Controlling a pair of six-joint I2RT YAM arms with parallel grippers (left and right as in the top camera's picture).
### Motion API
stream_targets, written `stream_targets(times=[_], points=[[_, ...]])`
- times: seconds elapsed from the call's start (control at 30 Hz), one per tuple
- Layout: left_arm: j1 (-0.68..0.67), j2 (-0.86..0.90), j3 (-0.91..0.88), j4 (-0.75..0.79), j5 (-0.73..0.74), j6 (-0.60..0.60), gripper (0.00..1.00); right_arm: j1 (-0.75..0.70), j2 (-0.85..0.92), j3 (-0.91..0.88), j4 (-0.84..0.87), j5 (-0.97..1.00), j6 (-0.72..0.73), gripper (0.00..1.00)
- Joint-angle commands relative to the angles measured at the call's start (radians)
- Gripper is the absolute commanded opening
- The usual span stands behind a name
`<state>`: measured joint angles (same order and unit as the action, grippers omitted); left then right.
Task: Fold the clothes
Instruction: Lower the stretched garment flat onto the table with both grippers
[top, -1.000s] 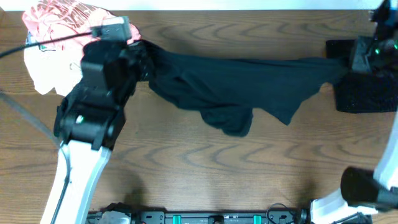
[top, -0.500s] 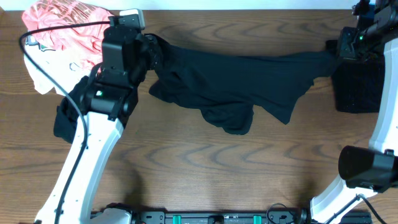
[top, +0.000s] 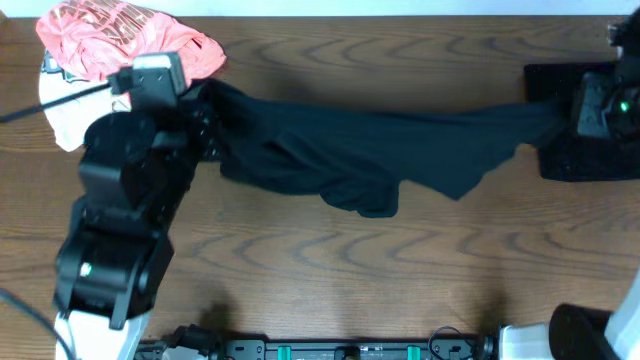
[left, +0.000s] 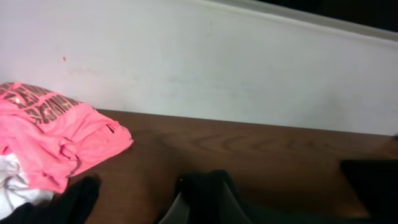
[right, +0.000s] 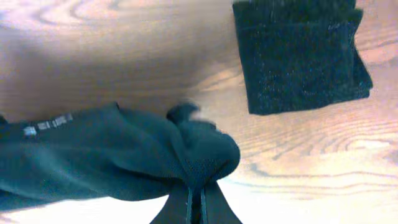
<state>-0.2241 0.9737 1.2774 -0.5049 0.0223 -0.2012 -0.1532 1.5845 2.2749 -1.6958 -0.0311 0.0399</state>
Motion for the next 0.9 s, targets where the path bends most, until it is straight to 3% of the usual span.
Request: stream_targets(times=[0.0, 0.4, 0.6, 0.87], points=[[0.004, -0.056, 0.007, -0.023, -0.015, 0.024, 0.06, -0.009, -0.053, 0.008, -0.002, -0.029, -0.010, 0.01], [0.002, -0.214, 0.047, -0.144, -0.010, -0.003, 0.06, -0.009, -0.249, -0.013, -0.003, -0.082, 0.016, 0.01], [0.002, -0.202, 0.134, -0.345, -0.023, -0.025, 0.06, -0.010, -0.327, -0.134, -0.003, -0.066, 0.027, 0.01], [0.002, -0.080, 0.309, -0.615, -0.178, -0.040, 0.06, -0.010, -0.344, -0.342, -0.002, -0.043, 0.034, 0.01]])
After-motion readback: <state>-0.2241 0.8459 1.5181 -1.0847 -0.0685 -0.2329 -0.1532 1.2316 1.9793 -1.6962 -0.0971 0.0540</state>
